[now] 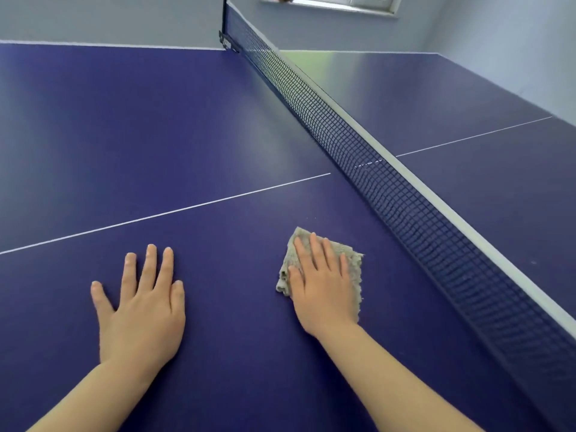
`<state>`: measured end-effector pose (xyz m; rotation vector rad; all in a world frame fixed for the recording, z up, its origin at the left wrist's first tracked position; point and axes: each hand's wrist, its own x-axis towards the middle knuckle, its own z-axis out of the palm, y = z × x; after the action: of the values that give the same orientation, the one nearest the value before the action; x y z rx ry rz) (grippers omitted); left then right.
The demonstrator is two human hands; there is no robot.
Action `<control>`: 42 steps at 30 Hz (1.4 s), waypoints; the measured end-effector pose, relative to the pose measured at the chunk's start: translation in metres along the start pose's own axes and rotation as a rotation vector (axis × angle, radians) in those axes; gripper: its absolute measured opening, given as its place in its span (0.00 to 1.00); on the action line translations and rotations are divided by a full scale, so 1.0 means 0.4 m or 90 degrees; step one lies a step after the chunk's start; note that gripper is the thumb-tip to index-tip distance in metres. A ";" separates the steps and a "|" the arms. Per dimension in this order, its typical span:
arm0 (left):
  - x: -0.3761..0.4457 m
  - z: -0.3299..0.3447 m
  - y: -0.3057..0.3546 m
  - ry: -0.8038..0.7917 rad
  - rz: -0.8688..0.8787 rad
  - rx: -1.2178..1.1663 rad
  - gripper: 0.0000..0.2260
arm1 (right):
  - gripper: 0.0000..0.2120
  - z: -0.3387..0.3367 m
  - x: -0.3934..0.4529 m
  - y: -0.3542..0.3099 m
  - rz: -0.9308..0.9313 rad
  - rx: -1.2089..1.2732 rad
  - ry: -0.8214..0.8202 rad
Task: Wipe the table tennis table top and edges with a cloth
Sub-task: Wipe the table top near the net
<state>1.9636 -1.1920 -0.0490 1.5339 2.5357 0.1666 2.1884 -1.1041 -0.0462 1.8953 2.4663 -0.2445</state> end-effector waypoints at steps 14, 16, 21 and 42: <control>0.057 0.039 0.142 0.018 0.058 -0.024 0.26 | 0.26 -0.029 0.229 0.134 0.125 0.023 0.020; 0.051 0.036 0.143 0.020 0.064 -0.020 0.27 | 0.27 -0.031 0.149 0.187 0.189 0.017 0.026; 0.049 0.041 0.223 0.011 0.160 -0.028 0.25 | 0.27 -0.014 0.107 0.078 0.046 0.020 0.023; 0.003 0.069 0.270 0.006 0.193 -0.070 0.24 | 0.28 -0.003 -0.154 0.172 0.344 0.029 0.014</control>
<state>2.0623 -1.1408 -0.0560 1.8657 2.2442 0.3465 2.2708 -1.1457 -0.0458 2.4902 1.8661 -0.2610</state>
